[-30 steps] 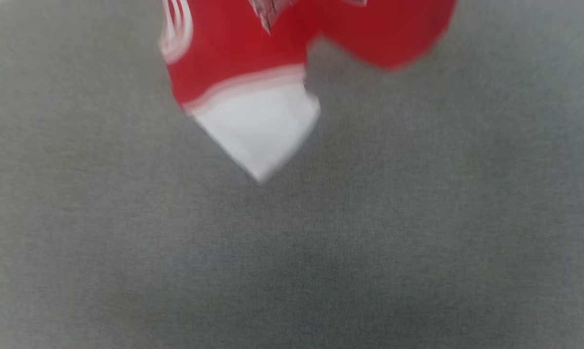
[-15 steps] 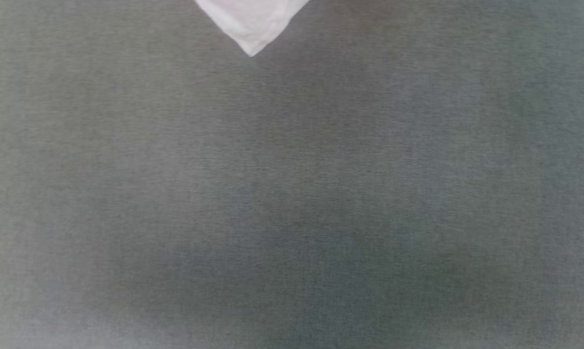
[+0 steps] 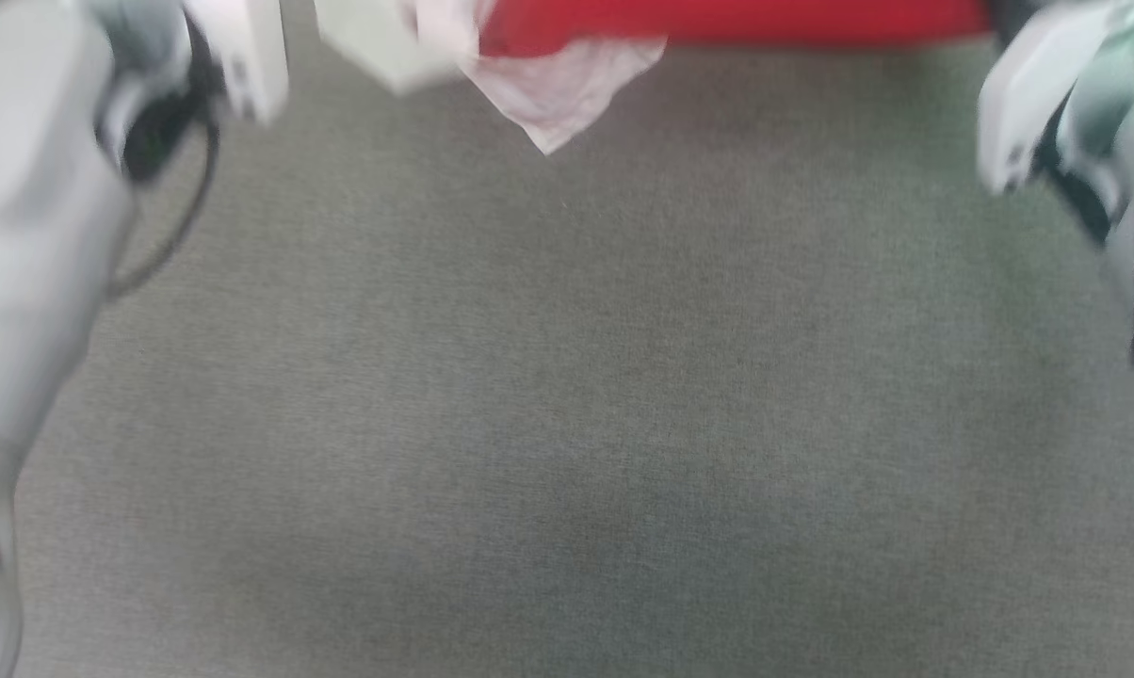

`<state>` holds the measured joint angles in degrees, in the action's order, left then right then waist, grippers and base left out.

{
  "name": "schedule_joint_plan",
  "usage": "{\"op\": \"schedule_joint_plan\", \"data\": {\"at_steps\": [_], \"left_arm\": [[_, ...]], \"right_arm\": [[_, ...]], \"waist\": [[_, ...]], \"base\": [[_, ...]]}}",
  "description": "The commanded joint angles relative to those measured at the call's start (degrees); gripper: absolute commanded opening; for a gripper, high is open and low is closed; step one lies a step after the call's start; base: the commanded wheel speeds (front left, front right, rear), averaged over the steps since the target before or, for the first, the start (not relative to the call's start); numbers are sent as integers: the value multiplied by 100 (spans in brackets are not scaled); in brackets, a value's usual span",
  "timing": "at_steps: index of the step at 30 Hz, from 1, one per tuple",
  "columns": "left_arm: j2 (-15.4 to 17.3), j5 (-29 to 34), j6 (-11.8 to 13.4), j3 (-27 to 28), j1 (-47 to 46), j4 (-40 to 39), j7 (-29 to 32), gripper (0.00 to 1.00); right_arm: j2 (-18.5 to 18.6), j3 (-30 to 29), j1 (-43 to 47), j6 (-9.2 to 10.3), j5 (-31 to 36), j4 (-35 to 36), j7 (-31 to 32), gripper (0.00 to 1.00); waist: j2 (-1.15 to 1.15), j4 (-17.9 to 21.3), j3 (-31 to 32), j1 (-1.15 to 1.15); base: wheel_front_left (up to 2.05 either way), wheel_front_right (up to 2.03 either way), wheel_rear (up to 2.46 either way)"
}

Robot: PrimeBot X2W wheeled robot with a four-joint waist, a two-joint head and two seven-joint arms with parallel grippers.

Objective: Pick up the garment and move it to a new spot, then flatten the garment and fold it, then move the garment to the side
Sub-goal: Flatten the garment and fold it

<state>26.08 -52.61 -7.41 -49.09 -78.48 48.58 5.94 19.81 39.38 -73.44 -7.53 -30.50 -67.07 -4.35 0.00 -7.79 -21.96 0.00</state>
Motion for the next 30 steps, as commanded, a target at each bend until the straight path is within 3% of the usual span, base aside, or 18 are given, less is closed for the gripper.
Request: {"op": "schedule_joint_plan", "data": {"at_steps": [1, 6, 9, 13, 18, 24, 30], "left_arm": [[121, -67, -3, -54, 231, -102, 109, 0], [518, -583, 25, -230, 1418, -897, 683, 0], [806, -789, 255, -267, 2011, -1417, 975, 0], [1267, -1068, 726, -254, 2846, -2335, 1204, 0], [2138, -1579, 1711, -207, 4252, -3981, 1439, 0], [2697, -1975, 2469, -191, 5167, -5083, 1515, 0], [3001, -2223, 2913, -202, 5682, -5656, 1576, 0]], "right_arm": [[51, 91, 231, 8, -105, 135, 86, 0], [389, 415, 1408, 8, -858, 1059, 532, 0], [645, 497, 1956, 8, -1176, 1589, 708, 0], [995, 548, 2710, 8, -1486, 2307, 888, 0], [1484, 404, 3953, 9, -1733, 3519, 1178, 0], [1867, 276, 5006, 7, -1679, 4597, 1713, 0], [2079, 44, 5824, 3, -1749, 5410, 2201, 0]], "waist": [[0, -69, 181, 0], [0, -71, 563, 0], [0, -16, 698, 0], [0, 60, 822, 0], [0, 179, 968, 0], [0, 234, 983, 0], [0, 257, 945, 0]], "base": [[0, 0, 0], [0, 0, 0], [0, 0, 0], [0, 0, 0], [0, 0, 0], [0, 0, 0], [0, 0, 0]]}}
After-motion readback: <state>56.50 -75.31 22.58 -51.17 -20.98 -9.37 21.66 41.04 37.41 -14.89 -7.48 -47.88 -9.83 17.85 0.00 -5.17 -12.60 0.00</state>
